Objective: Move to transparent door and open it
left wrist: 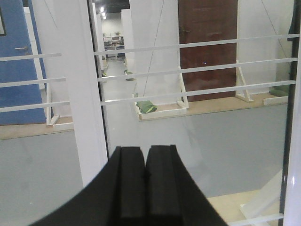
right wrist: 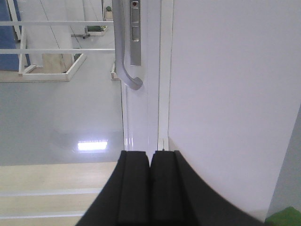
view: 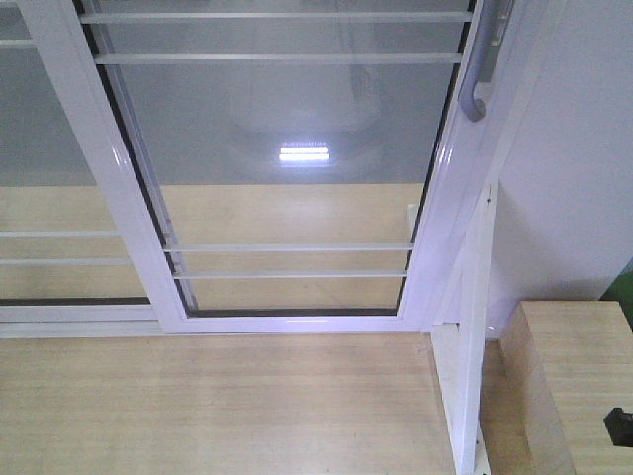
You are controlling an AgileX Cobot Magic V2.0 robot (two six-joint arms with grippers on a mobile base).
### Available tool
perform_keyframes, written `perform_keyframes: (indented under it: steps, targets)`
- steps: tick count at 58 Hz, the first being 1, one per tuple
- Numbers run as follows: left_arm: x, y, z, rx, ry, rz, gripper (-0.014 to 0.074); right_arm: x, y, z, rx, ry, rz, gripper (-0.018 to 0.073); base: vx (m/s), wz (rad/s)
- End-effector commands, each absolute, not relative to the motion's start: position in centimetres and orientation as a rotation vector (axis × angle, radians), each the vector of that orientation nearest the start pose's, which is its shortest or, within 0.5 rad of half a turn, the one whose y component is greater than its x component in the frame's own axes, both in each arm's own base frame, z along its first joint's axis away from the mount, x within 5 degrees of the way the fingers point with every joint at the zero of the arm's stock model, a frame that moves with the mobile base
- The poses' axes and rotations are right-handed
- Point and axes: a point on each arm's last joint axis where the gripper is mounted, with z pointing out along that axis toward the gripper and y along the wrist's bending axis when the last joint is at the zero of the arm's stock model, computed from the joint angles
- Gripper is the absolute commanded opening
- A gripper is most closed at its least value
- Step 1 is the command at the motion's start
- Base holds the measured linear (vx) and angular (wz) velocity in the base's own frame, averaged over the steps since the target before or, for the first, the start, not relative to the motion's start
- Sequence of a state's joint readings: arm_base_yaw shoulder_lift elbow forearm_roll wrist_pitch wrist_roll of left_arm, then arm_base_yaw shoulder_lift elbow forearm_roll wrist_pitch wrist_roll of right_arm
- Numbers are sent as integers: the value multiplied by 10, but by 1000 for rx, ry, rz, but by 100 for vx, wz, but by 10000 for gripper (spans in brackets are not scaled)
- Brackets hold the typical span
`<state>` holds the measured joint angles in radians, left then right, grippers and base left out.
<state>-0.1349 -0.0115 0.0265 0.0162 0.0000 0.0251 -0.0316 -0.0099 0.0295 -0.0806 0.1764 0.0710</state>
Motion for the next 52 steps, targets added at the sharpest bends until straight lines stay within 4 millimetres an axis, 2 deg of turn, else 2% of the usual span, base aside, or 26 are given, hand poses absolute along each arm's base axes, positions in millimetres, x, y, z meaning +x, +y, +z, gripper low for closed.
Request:
perform_keyframes:
  steps: [1,32,52]
  targets:
    - [56,-8,203,116,1425,-96,-6,56,-3,192,26,1594,-45,-5,31,-2]
    - [56,-8,203,116,1425,-96,-6,56,-3,192,26,1594,-45,-5,22,2]
    - [61,-9,199,132,1508,-101,-6,59,-3,189,23,1638,-41,-5,1,-1]
